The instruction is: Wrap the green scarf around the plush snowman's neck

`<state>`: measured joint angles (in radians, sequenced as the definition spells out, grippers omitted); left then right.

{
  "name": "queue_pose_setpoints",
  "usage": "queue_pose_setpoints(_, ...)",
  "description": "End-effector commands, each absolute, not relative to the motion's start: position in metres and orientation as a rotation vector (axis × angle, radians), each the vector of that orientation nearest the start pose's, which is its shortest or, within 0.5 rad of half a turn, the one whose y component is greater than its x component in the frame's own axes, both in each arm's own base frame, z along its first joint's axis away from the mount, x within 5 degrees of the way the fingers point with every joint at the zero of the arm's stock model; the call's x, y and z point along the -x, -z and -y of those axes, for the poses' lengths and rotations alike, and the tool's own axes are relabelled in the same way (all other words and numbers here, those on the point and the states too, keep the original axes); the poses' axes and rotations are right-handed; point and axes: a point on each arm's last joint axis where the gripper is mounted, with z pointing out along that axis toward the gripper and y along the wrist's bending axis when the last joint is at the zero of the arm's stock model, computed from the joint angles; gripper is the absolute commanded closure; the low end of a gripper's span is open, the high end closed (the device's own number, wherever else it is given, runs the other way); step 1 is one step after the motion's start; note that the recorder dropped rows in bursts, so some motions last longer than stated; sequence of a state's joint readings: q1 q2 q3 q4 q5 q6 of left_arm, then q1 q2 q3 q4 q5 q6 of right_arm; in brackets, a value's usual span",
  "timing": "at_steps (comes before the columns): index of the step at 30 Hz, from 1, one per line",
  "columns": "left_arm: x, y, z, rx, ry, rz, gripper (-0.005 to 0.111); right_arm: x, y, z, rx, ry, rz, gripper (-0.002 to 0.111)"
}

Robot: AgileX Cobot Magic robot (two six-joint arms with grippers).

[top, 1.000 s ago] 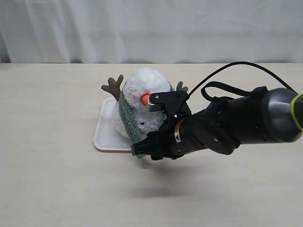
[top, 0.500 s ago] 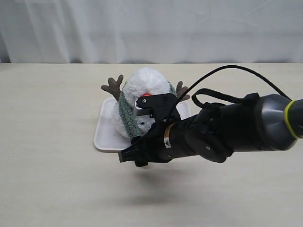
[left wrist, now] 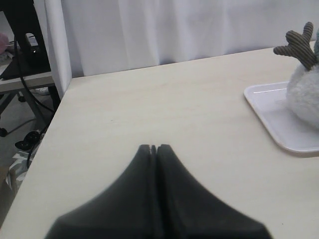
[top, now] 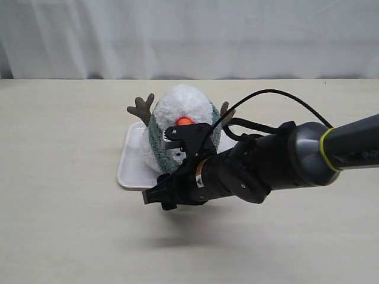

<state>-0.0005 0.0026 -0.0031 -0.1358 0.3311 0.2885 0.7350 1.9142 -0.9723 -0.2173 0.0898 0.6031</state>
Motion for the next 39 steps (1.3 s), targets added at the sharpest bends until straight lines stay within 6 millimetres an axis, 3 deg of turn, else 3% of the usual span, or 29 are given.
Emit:
queue_pose_setpoints(1, -0.054, -0.184, 0.004, -0.172, -0.064, -1.795, 0.107, -0.277, -0.128, -0.248, 0.404, -0.448, -2.520, 0.046)
queue_pose_setpoints(4, -0.054, -0.184, 0.004, -0.172, -0.064, -1.795, 0.107, -0.277, -0.127, -0.248, 0.412, -0.442, -2.521, 0.056)
queue_pose_setpoints(8, -0.054, -0.184, 0.004, -0.172, -0.064, -1.795, 0.107, -0.276, -0.127, -0.247, 0.451, -0.422, -2.519, 0.079)
queue_pose_setpoints(10, -0.054, -0.184, 0.004, -0.172, -0.064, -1.795, 0.107, -0.276, -0.127, -0.247, 0.471, -0.416, -2.514, 0.098)
queue_pose_setpoints(12, -0.054, -0.184, 0.004, -0.172, -0.064, -1.795, 0.107, -0.276, -0.129, -0.246, 0.517, -0.393, -2.508, 0.104)
queue_pose_setpoints(18, -0.054, -0.184, 0.004, -0.172, -0.064, -1.795, 0.107, -0.272, -0.154, -0.238, 0.730, -0.256, -2.457, 0.104)
queue_pose_setpoints(25, -0.054, -0.184, 0.004, -0.172, -0.064, -1.795, 0.107, -0.274, -0.158, -0.229, 0.930, -0.077, -2.391, 0.103)
queue_pose_setpoints(31, -0.054, -0.184, 0.004, -0.172, -0.064, -1.795, 0.107, -0.273, -0.157, -0.227, 0.897, -0.063, -2.425, 0.082)
queue_pose_setpoints(39, -0.054, -0.184, 0.004, -0.172, -0.064, -1.795, 0.107, -0.271, -0.154, -0.221, 0.712, -0.035, -2.548, 0.062)
